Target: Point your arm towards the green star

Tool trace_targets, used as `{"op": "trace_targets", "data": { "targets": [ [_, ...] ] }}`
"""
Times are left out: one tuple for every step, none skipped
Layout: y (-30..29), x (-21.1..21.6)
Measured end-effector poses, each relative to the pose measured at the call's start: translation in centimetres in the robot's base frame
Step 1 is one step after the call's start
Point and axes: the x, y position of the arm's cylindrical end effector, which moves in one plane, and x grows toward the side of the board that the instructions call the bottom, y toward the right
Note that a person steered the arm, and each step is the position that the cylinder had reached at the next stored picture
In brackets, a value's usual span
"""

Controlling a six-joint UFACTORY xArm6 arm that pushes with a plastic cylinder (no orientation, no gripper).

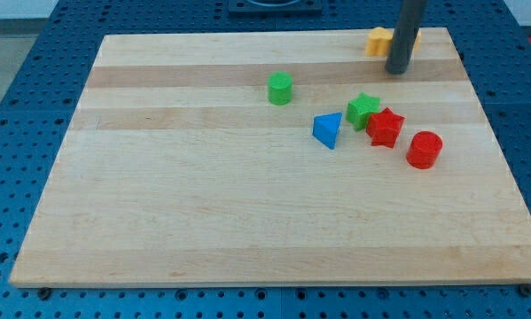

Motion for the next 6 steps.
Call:
{"op": "trace_targets", "data": {
  "targets": [
    [0.0,2.6],
    [0.0,5.4],
    [-0.1,6.7],
    [-0.7,7.5],
    [-1.7,7.7],
    [-3.9,7.7]
  ]
}}
